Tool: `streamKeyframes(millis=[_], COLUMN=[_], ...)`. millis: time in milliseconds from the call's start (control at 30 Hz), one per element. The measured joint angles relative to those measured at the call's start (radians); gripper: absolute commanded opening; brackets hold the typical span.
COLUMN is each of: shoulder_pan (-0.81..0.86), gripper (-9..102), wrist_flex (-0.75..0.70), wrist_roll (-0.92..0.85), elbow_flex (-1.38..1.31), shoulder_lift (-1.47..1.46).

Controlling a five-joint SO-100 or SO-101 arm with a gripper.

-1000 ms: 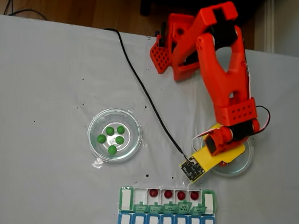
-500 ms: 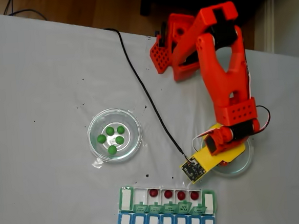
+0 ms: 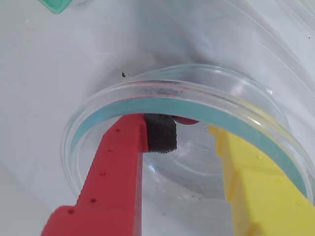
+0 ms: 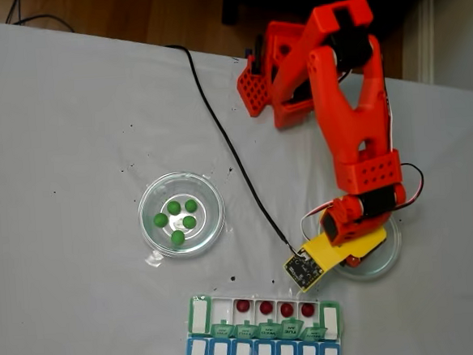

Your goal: Sort medicines into box.

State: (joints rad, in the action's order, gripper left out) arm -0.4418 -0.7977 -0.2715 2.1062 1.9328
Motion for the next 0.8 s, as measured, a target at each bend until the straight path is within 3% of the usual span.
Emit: streamKeyframes(millis=[633,800], shoulder_pan=[0.0,0.0], gripper=[11,5], wrist_flex=[0.032,0.043], wrist_roll=[-0.015,-0.015], elbow_flex=[-0.003,-0.003], shoulder_lift=[-0.061,-0.061])
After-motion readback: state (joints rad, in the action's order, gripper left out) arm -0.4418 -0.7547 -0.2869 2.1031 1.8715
